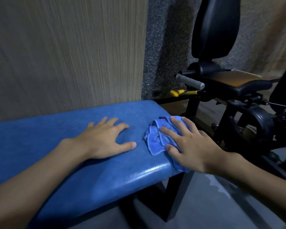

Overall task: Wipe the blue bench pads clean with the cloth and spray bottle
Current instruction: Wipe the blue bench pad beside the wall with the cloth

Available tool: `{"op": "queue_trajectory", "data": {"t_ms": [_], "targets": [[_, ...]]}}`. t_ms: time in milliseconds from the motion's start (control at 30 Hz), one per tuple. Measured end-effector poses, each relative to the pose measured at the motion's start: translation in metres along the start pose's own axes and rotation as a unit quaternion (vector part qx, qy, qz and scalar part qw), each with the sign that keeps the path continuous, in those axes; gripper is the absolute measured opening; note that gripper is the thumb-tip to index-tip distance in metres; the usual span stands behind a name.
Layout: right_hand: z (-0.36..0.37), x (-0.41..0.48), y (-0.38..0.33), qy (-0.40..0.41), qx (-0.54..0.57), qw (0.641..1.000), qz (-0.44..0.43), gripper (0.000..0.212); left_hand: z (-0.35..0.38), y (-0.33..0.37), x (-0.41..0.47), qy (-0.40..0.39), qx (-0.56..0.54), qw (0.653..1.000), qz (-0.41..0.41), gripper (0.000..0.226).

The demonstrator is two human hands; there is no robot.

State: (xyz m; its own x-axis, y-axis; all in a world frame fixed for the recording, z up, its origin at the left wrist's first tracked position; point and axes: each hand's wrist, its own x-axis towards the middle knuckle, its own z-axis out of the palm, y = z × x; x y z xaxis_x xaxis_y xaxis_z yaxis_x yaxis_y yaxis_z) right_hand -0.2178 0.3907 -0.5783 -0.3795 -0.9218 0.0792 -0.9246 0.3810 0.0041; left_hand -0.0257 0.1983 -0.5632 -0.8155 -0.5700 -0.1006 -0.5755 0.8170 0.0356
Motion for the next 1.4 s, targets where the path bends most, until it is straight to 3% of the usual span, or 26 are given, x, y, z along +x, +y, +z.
{"op": "queue_trajectory", "data": {"t_ms": [133, 367, 667, 833, 1033, 1267, 1400], "targets": [[0.003, 0.020, -0.005, 0.008, 0.005, 1.000, 0.006, 0.072, 0.003, -0.012, -0.003, -0.033, 0.007, 0.999, -0.028, 0.107], [0.007, 0.111, -0.013, 0.001, 0.004, 1.000, 0.016, 0.051, 0.009, -0.013, 0.001, -0.049, 0.027, 0.998, -0.023, 0.104], [0.007, 0.214, -0.033, -0.045, 0.010, 0.997, 0.062, 0.053, 0.011, -0.010, 0.001, -0.049, 0.032, 0.998, -0.026, 0.099], [0.007, 0.183, -0.027, -0.048, 0.014, 0.998, 0.042, 0.053, 0.009, -0.011, 0.000, -0.051, 0.016, 0.998, -0.028, 0.098], [0.004, 0.082, -0.021, -0.015, -0.007, 1.000, 0.015, 0.052, 0.006, -0.009, -0.003, -0.051, 0.014, 0.998, -0.032, 0.095], [-0.011, 0.015, -0.015, -0.040, -0.050, 0.998, -0.019, 0.081, 0.001, -0.017, -0.007, -0.057, -0.020, 0.998, -0.020, 0.097], [-0.004, 0.025, -0.016, -0.021, -0.044, 0.999, -0.025, 0.082, -0.001, -0.030, -0.006, -0.088, -0.018, 0.995, -0.039, 0.108]]}}
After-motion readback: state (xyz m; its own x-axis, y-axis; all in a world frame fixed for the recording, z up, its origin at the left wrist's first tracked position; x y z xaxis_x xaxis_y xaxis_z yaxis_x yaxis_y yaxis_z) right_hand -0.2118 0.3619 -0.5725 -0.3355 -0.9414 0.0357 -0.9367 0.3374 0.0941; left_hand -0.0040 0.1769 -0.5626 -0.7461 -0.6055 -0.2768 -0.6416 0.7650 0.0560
